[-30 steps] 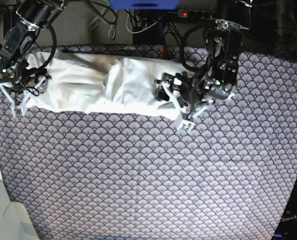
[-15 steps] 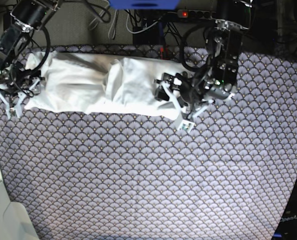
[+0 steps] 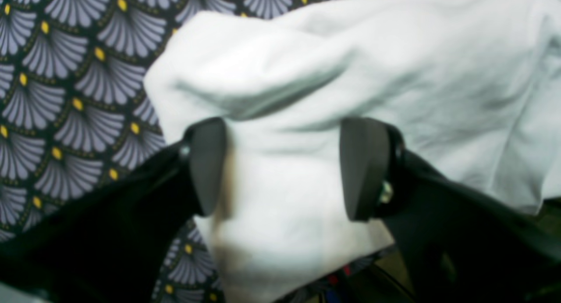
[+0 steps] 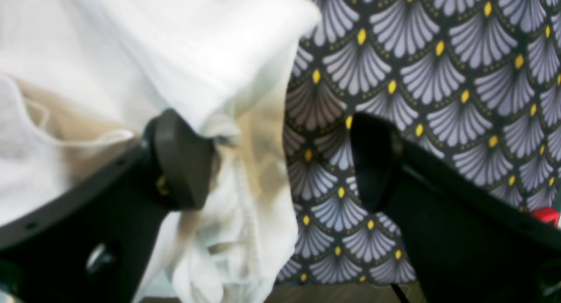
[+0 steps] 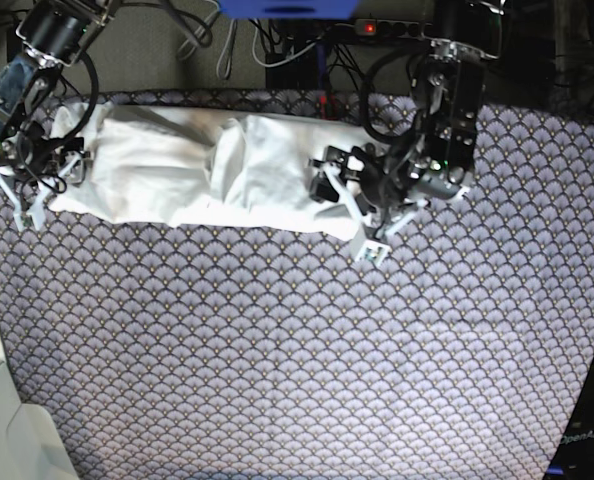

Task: Fold the T-shirt properly
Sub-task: 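Pinch the folded bundle with both grippers and hold it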

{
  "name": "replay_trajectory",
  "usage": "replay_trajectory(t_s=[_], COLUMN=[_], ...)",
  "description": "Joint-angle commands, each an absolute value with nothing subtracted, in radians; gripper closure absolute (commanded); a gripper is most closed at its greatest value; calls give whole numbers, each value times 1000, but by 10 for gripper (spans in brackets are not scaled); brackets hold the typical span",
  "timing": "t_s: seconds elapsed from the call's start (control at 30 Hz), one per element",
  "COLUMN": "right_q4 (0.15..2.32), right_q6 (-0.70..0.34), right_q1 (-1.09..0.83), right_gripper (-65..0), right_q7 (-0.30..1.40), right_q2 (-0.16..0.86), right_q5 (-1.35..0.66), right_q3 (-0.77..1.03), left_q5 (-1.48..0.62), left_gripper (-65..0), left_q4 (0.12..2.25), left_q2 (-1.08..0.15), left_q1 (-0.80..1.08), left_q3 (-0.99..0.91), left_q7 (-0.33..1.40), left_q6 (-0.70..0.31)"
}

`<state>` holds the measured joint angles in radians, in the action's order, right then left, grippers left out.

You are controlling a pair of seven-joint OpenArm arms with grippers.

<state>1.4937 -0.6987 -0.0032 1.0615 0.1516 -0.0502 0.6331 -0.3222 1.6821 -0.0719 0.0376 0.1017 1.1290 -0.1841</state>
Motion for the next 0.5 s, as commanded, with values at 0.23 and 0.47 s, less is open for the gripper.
replay_trajectory(t_s=[0.23,0.47], right_q4=[1495,1498], right_q6=[-698,-698], right_q1=[-1,-1], right_gripper=[-498,-337], right_q7=[1073,1075], right_q2=[124,85], right_q5=[-28,-28], right_q3=[633,631], left_q5=[-331,-331], left_gripper=[-403,-403], left_q4=[1699,1701], left_q2=[-73,-73], left_q1=[22,22], left_q3=[101,101], left_q7=[1119,1119], left_q6=[-186,-186])
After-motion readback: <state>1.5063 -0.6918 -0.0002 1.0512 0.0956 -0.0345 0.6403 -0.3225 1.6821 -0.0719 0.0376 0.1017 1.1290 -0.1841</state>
